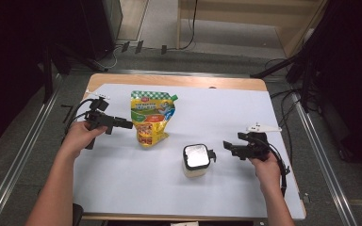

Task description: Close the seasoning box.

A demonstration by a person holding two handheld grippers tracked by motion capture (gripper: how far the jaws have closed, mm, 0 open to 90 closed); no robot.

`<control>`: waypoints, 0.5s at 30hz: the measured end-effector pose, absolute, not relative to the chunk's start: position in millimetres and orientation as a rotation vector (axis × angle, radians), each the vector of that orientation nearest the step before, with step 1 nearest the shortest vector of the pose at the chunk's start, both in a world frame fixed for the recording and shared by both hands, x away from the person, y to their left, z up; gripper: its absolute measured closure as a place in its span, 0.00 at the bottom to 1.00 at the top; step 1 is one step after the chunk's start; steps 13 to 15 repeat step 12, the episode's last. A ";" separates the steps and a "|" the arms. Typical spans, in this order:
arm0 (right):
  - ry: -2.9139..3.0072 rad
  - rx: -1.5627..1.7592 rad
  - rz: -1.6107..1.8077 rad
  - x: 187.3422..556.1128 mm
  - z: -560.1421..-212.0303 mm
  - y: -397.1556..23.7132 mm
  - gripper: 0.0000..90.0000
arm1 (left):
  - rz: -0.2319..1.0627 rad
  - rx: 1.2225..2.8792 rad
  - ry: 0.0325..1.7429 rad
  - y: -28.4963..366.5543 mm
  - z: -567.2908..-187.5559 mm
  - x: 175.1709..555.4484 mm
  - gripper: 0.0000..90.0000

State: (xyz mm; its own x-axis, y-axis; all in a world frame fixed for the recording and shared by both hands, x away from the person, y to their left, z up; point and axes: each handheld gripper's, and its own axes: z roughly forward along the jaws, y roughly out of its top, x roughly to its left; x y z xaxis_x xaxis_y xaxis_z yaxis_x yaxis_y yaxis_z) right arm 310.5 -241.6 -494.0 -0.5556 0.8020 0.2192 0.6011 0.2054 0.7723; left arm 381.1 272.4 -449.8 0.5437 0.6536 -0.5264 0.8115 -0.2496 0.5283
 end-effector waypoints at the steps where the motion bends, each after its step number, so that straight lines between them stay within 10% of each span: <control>1: 2.250 1.334 1.269 310.6 -494.4 -241.0 0.25 | -0.254 1.993 1.184 272.2 -450.2 381.2 0.41; 15: 2.266 1.328 1.254 311.3 -496.0 -238.6 0.25 | -0.260 1.952 1.217 278.0 -452.4 383.3 0.38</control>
